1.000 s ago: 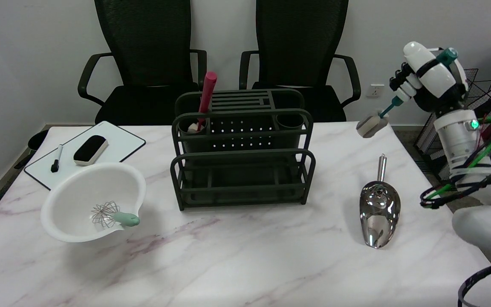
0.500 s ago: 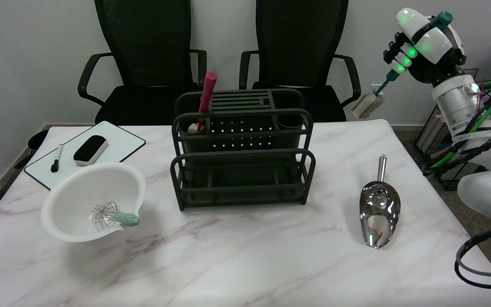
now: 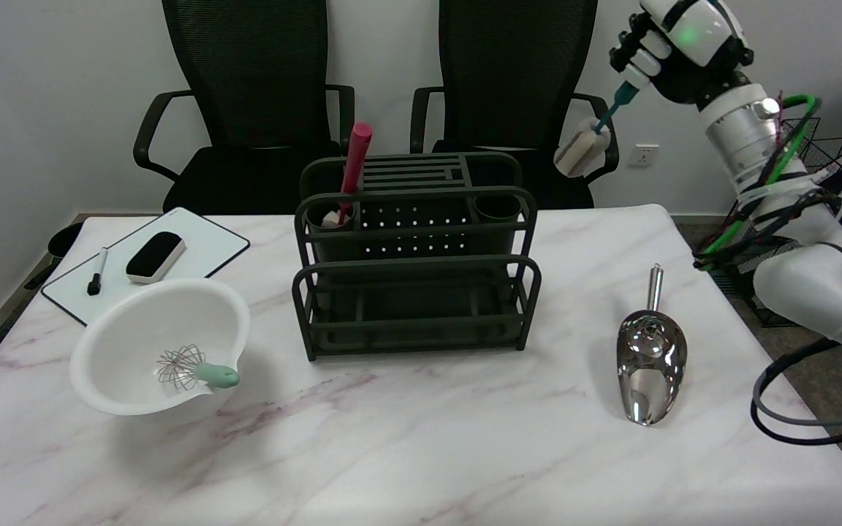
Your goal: Place the blue sponge bottle brush into the kitchen storage rack.
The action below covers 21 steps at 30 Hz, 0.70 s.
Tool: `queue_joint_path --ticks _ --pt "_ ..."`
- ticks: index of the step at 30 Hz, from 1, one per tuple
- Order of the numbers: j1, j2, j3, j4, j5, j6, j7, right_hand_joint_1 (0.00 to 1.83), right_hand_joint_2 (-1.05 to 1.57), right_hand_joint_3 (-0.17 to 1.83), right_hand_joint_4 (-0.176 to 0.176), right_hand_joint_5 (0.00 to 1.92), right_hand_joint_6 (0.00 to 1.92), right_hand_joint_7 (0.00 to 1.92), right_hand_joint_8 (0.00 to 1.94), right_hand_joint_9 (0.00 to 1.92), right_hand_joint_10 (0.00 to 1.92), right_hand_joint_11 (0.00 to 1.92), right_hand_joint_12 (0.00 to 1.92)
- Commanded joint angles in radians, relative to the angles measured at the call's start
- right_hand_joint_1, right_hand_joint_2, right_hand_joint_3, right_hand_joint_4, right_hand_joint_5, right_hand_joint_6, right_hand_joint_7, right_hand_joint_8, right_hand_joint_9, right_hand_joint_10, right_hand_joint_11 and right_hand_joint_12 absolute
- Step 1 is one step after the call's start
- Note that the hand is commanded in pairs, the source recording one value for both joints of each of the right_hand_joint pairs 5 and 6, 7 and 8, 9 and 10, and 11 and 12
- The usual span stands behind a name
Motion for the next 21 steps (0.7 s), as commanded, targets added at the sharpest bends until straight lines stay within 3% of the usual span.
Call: queue_joint_path --ticks 1,12,21 --pt "0.238 0.018 -0.202 -0.013 -0.035 -0.097 0.066 0.98 1.57 0.41 0.0 1.92 1.92 1.92 1.92 1.92 1.92 1.92 1.92" --pt "0.361 0.003 -0.369 -0.033 -0.041 -0.106 0.099 0.98 1.57 0.41 0.0 1.92 1.92 1.92 1.92 1.92 1.92 1.92 1.92" --pt "0.37 0.0 -0.401 -0.044 -0.042 -0.106 0.099 0.98 1.57 0.41 0.0 1.92 1.92 1.92 1.92 1.92 1.92 1.92 1.92"
